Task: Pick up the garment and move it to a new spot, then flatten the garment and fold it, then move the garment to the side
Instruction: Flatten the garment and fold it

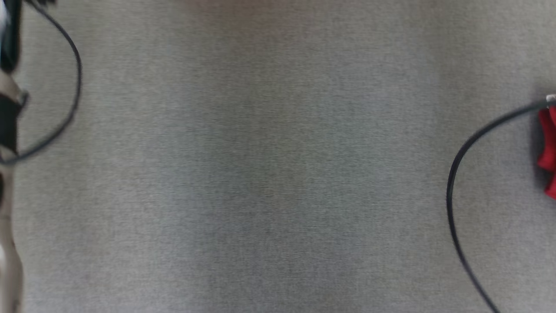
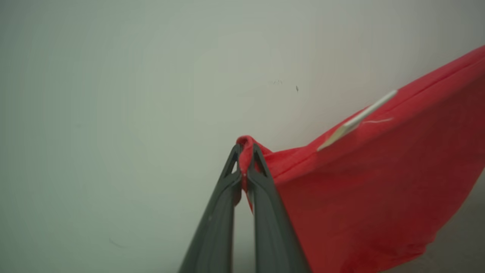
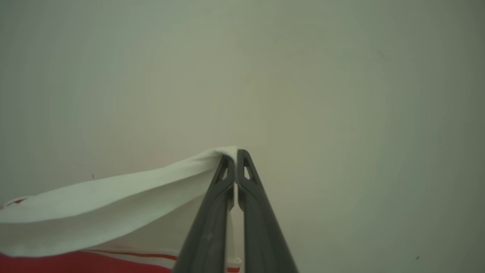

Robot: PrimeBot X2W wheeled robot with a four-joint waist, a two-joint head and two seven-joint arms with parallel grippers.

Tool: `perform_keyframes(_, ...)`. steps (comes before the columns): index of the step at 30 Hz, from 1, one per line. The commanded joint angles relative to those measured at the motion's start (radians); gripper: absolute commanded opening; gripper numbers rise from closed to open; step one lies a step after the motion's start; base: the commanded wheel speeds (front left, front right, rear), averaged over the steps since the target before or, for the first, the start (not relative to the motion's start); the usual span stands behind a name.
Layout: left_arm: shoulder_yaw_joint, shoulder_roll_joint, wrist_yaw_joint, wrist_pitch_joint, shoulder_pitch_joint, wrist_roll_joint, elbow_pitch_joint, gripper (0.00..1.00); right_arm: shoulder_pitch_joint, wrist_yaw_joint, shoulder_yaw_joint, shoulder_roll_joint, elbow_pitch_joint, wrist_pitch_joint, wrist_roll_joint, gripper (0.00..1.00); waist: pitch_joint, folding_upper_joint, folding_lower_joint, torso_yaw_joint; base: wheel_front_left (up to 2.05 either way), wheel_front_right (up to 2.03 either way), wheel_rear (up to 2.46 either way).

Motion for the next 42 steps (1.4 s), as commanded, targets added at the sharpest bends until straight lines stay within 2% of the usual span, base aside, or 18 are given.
perform_keyframes(1, 0.013, 0.002, -0.006, -0.001, 0.044, -0.013, -0.008, 0.00, 0.060, -0.001, 0.021, -0.020, -0.021, 0.000, 0.041, 0.00, 0.009, -0.0002, -0.0003, -0.020, 0.00, 0.00, 0.00)
perform_keyframes(6, 0.084, -0.016, -0.017, -0.001, 0.214, -0.040, -0.069, 0.00, 0.302, -0.001, 0.052, -0.060, -0.117, 0.000, 0.193, 0.00, -0.026, -0.0002, -0.0003, -0.035, 0.00, 0.00, 0.00)
perform_keyframes(14, 0.191, -0.095, -0.036, -0.001, 0.544, -0.079, -0.127, 0.00, 0.745, -0.001, 0.071, -0.112, -0.241, 0.000, 0.354, 0.00, -0.141, -0.0002, -0.0003, -0.031, 0.00, 0.00, 0.00)
perform_keyframes(15, 0.191, -0.095, -0.036, -0.001, 0.544, -0.079, -0.127, 0.00, 0.745, -0.001, 0.071, -0.112, -0.241, 0.000, 0.354, 0.00, -0.141, -0.0002, -0.0003, -0.031, 0.00, 0.00, 0.00)
perform_keyframes(16, 0.224, -0.120, -0.041, -0.001, 0.627, -0.089, -0.128, 0.00, 0.848, -0.001, 0.079, -0.106, -0.260, 0.000, 0.390, 0.00, -0.182, -0.0002, -0.0003, -0.030, 0.00, 0.00, 0.00)
perform_keyframes(17, 0.224, -0.120, -0.041, -0.001, 0.627, -0.089, -0.128, 0.00, 0.848, -0.001, 0.079, -0.106, -0.260, 0.000, 0.390, 0.00, -0.182, -0.0002, -0.0003, -0.030, 0.00, 0.00, 0.00)
perform_keyframes(18, 0.253, -0.139, -0.043, -0.001, 0.710, -0.089, -0.116, 0.00, 0.940, -0.001, 0.070, -0.100, -0.273, 0.000, 0.409, 0.00, -0.229, -0.0002, -0.0003, -0.032, 0.00, 0.00, 0.00)
perform_keyframes(20, 0.268, -0.156, -0.043, -0.001, 0.776, -0.087, -0.103, 0.00, 1.026, -0.001, 0.071, -0.095, -0.281, 0.000, 0.431, 0.00, -0.271, -0.0002, -0.0003, -0.034, 0.00, 0.00, 0.00)
perform_keyframes(31, 0.355, -0.217, -0.047, -0.001, 1.030, -0.081, -0.067, 0.00, 1.356, -0.002, 0.106, -0.104, -0.271, 0.000, 0.487, 0.00, -0.428, -0.0002, -0.0003, -0.042, 0.00, 0.00, 0.00)
perform_keyframes(42, 0.434, -0.234, -0.044, -0.001, 1.227, -0.064, -0.077, 0.00, 1.536, -0.003, 0.100, -0.115, -0.285, -0.001, 0.484, 0.00, -0.504, -0.0002, -0.0003, -0.047, 0.00, 0.00, 0.00)
